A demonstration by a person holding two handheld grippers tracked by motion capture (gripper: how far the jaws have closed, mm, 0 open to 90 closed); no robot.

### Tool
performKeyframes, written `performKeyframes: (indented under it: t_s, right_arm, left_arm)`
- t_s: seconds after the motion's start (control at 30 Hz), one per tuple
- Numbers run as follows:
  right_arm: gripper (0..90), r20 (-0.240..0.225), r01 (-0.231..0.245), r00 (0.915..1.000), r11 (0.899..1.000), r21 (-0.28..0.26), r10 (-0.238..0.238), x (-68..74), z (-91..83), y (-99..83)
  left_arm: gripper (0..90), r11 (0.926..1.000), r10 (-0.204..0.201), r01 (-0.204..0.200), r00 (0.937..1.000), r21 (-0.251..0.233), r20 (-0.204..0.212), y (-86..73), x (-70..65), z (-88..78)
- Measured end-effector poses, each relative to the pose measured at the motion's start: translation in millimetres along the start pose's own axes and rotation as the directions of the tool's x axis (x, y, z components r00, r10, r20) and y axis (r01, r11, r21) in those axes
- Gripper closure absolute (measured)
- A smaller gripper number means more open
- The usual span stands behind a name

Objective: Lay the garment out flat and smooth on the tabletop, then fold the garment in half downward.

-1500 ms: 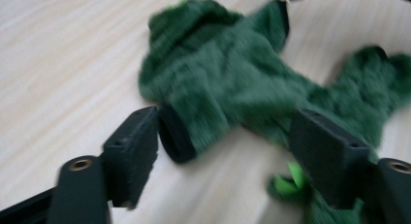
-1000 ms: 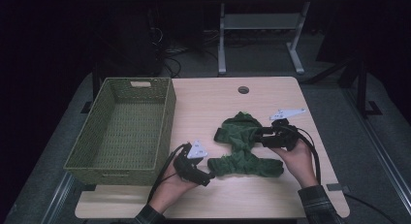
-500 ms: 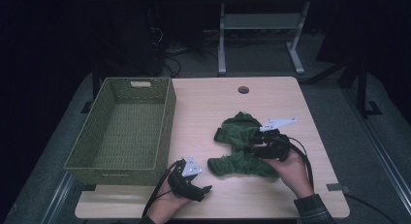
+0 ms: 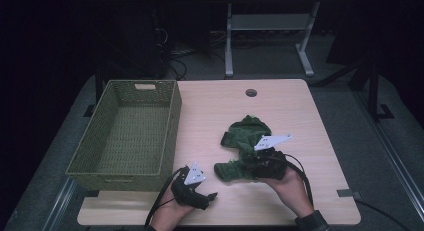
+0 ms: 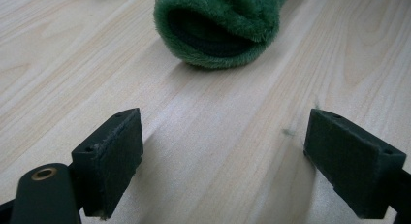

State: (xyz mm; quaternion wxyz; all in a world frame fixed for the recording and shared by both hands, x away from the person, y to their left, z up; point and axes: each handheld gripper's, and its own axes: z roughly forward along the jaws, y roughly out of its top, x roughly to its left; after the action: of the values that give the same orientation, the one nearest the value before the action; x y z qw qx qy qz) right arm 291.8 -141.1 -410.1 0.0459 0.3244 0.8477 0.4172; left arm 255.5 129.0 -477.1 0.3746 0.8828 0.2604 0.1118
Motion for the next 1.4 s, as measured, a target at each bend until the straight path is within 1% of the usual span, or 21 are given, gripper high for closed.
performKeyframes:
  t_s: [0.13,0.17,0.3,0.4,0.5,0.53,0.63,0.67,0.73,0.8,0.87,0.93,1.0,1.03,1.13,1.2,1.23,1.3,1.33,1.37,1.4]
  right_arm:
    - [73.0,-0.026,0.038,0.9990,0.999,-0.006,-0.038,11.2,6.9,4.0]
    - [74.3,-0.036,0.032,0.9989,0.999,-0.002,-0.032,15.1,9.3,5.2]
    - [73.9,-0.067,0.067,0.9956,0.998,0.010,-0.066,26.9,22.0,8.7]
    - [71.4,-0.084,0.078,0.9936,0.997,0.029,-0.075,34.0,33.4,10.2]
    - [70.1,-0.094,0.089,0.9919,0.995,0.042,-0.085,37.9,43.5,11.1]
    - [69.9,-0.093,0.098,0.9913,0.994,0.048,-0.093,39.0,47.5,11.3]
    - [69.6,-0.090,0.100,0.9915,0.993,0.062,-0.094,40.2,55.5,11.2]
    - [69.2,-0.078,0.107,0.9918,0.992,0.070,-0.102,40.3,59.1,10.7]
    - [65.3,-0.046,0.113,0.9930,0.989,0.094,-0.109,39.1,65.6,9.4]
    - [63.0,-0.031,0.116,0.9931,0.988,0.105,-0.113,36.8,71.7,7.6]
    - [62.9,-0.001,0.126,0.9920,0.985,0.116,-0.126,36.4,76.3,6.1]
    - [62.6,0.002,0.126,0.9919,0.984,0.129,-0.127,34.6,80.8,4.7]
    - [62.6,0.022,0.127,0.9911,0.982,0.143,-0.131,34.0,86.4,2.8]
    - [63.1,0.028,0.122,0.9914,0.982,0.141,-0.128,34.3,87.5,2.4]
    - [67.9,0.057,0.127,0.9890,0.981,0.148,-0.136,34.7,90.6,1.7]
    - [75.9,0.082,0.119,0.9879,0.982,0.145,-0.132,33.6,91.7,0.8]
    - [78.0,0.092,0.117,0.9871,0.983,0.140,-0.131,33.2,91.9,0.2]
    - [82.3,0.096,0.112,0.9875,0.985,0.131,-0.125,34.3,92.1,-1.3]
    - [83.8,0.108,0.121,0.9848,0.984,0.132,-0.136,35.9,91.5,-2.6]
    - [84.7,0.101,0.121,0.9857,0.984,0.130,-0.135,36.7,91.3,-3.2]
    - [85.3,0.083,0.121,0.9877,0.984,0.134,-0.133,37.9,90.3,-3.8]
  left_arm:
    - [13.4,1.0000,0.001,-0.001,1.0000,-0.002,-0.002,0.0,0.2,0.1]
    - [13.4,1.0000,0.002,-0.002,1.0000,-0.002,-0.002,0.0,0.2,0.1]
    - [13.4,1.0000,-0.005,0.005,1.0000,-0.002,0.000,-0.1,-0.1,0.2]
    - [13.4,1.0000,-0.005,0.005,1.0000,-0.002,0.001,-0.1,-0.1,0.2]
    - [13.4,1.0000,-0.004,0.004,1.0000,-0.003,0.000,-0.1,0.0,0.3]
    - [13.4,1.0000,-0.003,0.003,1.0000,-0.002,0.000,-0.1,0.1,0.2]
    - [13.4,1.0000,-0.003,0.003,1.0000,-0.002,-0.001,-0.2,0.0,0.2]
    - [13.4,1.0000,-0.005,0.005,1.0000,-0.002,-0.002,-0.3,-0.3,0.1]
    - [13.4,1.0000,-0.006,0.006,1.0000,-0.003,-0.002,-0.3,-0.3,0.2]
    - [13.4,1.0000,-0.006,0.006,1.0000,-0.002,-0.002,-0.3,-0.3,0.1]
    - [13.4,1.0000,0.000,0.000,1.0000,0.003,-0.003,-0.2,0.1,-0.2]
    - [13.4,1.0000,0.000,0.000,1.0000,0.003,-0.003,-0.2,0.1,-0.2]
    - [13.4,1.0000,0.000,0.000,1.0000,0.003,-0.002,-0.2,0.1,-0.2]
    - [13.5,1.0000,0.000,0.000,1.0000,0.003,-0.002,-0.2,0.1,-0.3]
    - [13.4,1.0000,0.002,-0.002,1.0000,0.004,-0.002,-0.2,0.2,-0.3]
    - [13.4,1.0000,0.003,-0.003,1.0000,0.005,-0.002,-0.2,0.2,-0.4]
    - [13.4,1.0000,0.003,-0.003,1.0000,0.005,-0.002,-0.2,0.2,-0.4]
    - [13.4,1.0000,0.000,0.000,1.0000,0.002,-0.002,-0.3,0.0,-0.2]
    - [13.4,1.0000,0.002,-0.002,1.0000,0.004,-0.002,-0.3,0.2,-0.3]
    - [13.4,1.0000,0.003,-0.003,1.0000,0.005,-0.003,-0.2,0.3,-0.4]
    - [13.4,1.0000,0.003,-0.003,1.0000,0.005,-0.003,-0.2,0.3,-0.4]
